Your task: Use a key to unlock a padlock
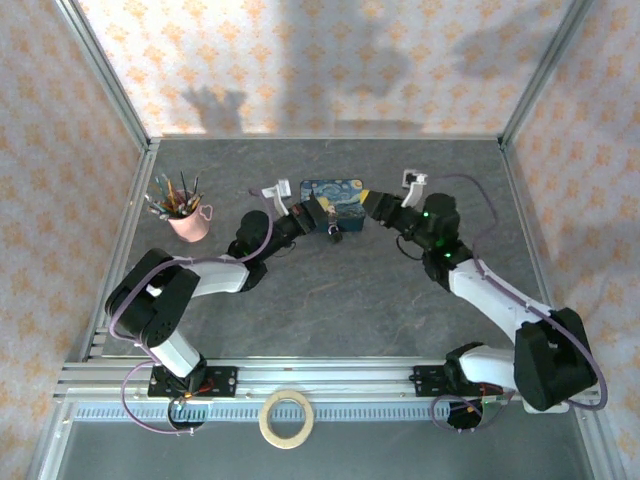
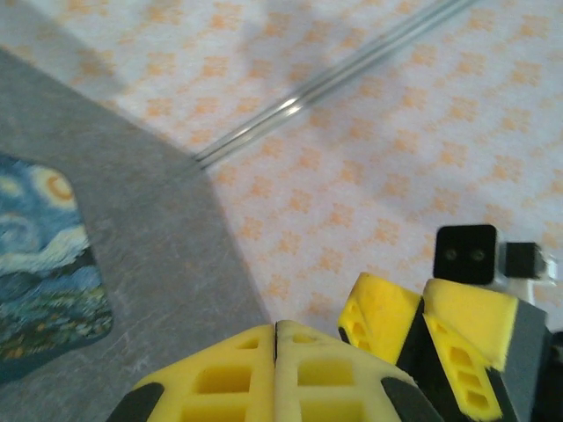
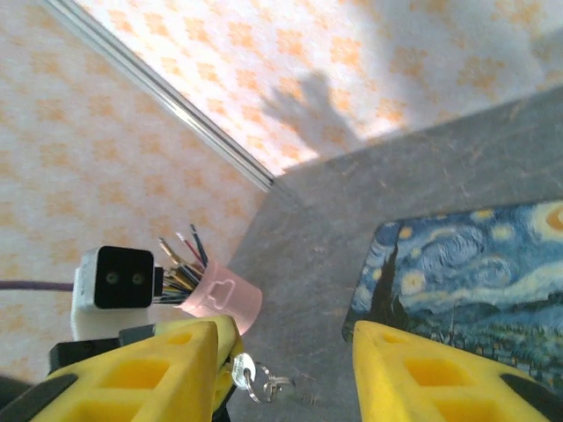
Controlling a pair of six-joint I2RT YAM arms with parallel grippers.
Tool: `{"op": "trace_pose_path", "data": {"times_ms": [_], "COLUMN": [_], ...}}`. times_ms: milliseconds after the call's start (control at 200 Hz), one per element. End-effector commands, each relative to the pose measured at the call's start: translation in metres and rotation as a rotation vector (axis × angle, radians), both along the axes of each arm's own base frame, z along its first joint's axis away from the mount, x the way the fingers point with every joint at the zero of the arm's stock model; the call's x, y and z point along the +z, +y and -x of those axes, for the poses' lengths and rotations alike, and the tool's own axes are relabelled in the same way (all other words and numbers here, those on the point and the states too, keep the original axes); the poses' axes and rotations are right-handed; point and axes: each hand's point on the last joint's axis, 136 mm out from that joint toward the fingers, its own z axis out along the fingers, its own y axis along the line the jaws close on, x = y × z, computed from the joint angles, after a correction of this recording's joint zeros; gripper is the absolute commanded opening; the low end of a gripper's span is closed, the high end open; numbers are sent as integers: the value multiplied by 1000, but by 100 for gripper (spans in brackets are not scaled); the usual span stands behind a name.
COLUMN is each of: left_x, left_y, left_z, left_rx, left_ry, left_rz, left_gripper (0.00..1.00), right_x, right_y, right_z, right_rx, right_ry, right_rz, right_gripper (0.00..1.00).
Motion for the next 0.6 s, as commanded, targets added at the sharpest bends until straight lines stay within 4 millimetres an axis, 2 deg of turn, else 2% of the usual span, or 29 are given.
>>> {"op": "trace_pose_path", "data": {"times_ms": [0, 240, 596], "left_x": [51, 67, 70], "left_y": [-12, -18, -22], "left_z": [23, 39, 44], "left_rx": [-159, -237, -258], "left_ry": [-220, -331, -340], "left_rz": [-2, -44, -31], "left_gripper": [0, 0, 0], "right_x": [16, 30, 21], "right_y": [20, 34, 66], "right_z": [30, 39, 53], "right_rx": [232, 360, 496], "right_ry": [-93, -129, -110], "right_rz": [-23, -67, -89], "right_gripper": [39, 33, 27]}}
